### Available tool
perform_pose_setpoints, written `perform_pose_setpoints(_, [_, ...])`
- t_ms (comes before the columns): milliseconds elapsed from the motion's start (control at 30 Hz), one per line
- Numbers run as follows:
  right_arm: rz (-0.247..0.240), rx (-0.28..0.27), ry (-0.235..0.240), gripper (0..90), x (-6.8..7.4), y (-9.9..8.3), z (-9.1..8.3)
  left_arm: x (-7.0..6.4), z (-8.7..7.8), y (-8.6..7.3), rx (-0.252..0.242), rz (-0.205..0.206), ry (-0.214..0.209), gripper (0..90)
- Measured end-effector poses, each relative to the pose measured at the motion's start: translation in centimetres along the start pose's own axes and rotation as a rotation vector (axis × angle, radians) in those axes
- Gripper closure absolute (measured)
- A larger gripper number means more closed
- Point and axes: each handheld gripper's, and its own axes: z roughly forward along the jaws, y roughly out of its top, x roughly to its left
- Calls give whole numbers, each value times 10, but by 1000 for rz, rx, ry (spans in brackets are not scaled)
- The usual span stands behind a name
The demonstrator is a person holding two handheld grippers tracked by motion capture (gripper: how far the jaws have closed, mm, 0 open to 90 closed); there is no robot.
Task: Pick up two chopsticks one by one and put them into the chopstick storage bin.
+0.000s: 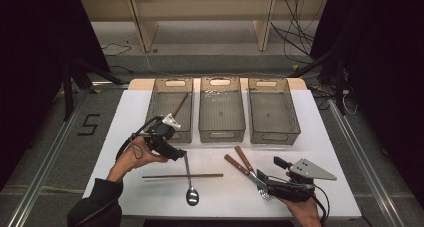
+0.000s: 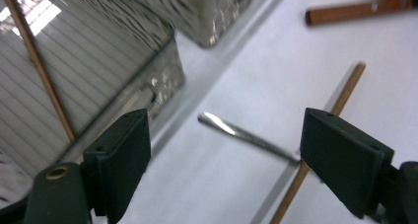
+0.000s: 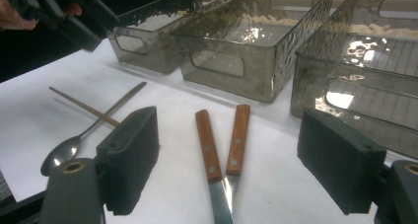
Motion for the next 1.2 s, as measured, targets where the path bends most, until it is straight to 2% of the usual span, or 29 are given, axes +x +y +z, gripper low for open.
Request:
perform_pose_setpoints(200, [0, 1, 1, 245, 0, 0, 0, -11, 8, -9, 68, 48, -9, 191])
perform_pose_setpoints(333, [0, 1, 0, 245, 0, 0, 0, -17, 10, -13, 84, 73, -30, 192])
perform_pose_setpoints(467, [0, 2, 1, 245, 0, 0, 0, -20, 13, -15, 136, 121, -9, 192])
perform_pose_setpoints(567, [-2, 0, 1, 245, 0, 0, 0, -23, 15, -18, 139, 123, -30, 198])
perform_pose_setpoints(733, [-5, 0, 4, 245, 1, 0, 0, -28, 22, -21, 197, 166, -43, 211])
perform_pose_setpoints(933, [-4, -1, 4, 245, 1, 0, -1, -36, 29, -23, 233, 207, -62, 264])
perform_pose_setpoints(1100, [-3, 0, 5, 245, 1, 0, -1, -40, 34, -25, 273, 254, -88, 352])
perform_pose_setpoints(1200, [-4, -1, 5, 245, 1, 0, -1, -42, 35, -25, 277, 273, -95, 417])
